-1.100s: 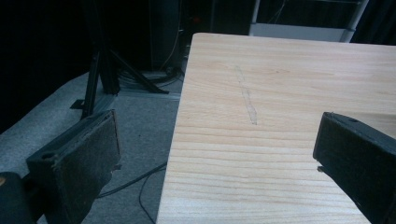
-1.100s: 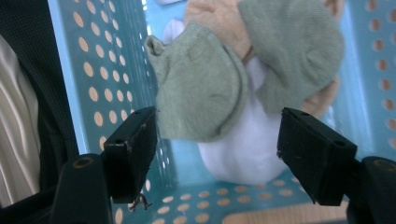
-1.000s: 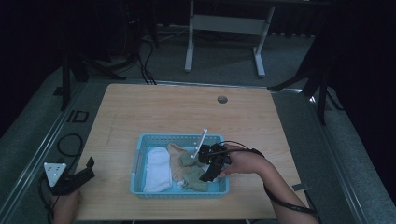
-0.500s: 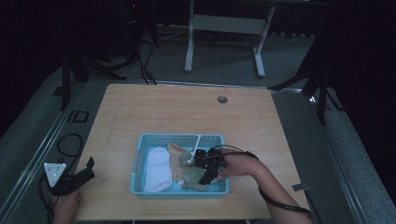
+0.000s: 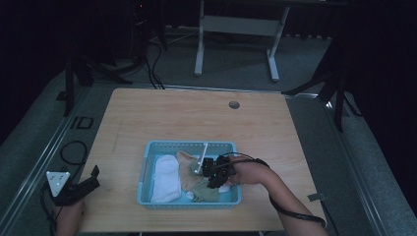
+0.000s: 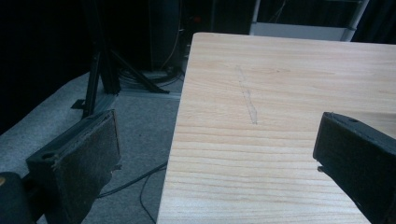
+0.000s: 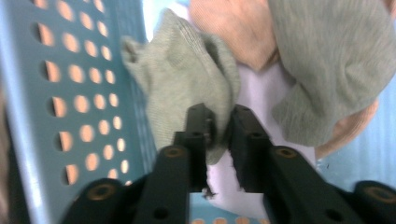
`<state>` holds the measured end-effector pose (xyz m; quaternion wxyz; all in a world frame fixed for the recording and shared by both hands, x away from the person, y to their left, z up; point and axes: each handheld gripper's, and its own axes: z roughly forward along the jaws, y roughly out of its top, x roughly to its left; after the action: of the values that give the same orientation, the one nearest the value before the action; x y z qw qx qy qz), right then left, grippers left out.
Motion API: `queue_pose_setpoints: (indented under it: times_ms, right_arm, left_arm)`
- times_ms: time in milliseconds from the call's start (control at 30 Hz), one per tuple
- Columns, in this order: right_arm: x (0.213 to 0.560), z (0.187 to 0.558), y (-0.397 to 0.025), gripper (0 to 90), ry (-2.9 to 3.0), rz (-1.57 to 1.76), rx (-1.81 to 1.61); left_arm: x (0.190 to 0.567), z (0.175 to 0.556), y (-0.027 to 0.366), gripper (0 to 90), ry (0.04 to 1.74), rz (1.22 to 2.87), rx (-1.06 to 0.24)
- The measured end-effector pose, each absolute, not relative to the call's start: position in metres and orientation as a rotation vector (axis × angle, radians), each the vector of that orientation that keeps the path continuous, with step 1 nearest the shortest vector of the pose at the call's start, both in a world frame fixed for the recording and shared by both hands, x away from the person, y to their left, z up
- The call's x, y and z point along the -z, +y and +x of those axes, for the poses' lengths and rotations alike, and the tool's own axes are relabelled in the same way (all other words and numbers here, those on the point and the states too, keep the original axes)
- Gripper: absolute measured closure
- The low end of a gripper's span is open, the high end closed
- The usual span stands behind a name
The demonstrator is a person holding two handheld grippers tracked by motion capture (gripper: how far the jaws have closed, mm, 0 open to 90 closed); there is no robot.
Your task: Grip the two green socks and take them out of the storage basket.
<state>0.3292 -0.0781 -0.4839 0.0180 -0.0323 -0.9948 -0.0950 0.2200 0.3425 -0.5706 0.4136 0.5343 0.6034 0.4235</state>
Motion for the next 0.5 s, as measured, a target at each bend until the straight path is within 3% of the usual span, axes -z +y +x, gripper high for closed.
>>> queue_pose_setpoints:
  times_ms: [500]
  right_arm:
    - [0.444, 0.320, -0.073, 80.6, -3.179, 0.026, 0.277]
  left_arm:
    - [0.571, 0.220, 0.342, 0.3, 1.519, 1.341, -1.066]
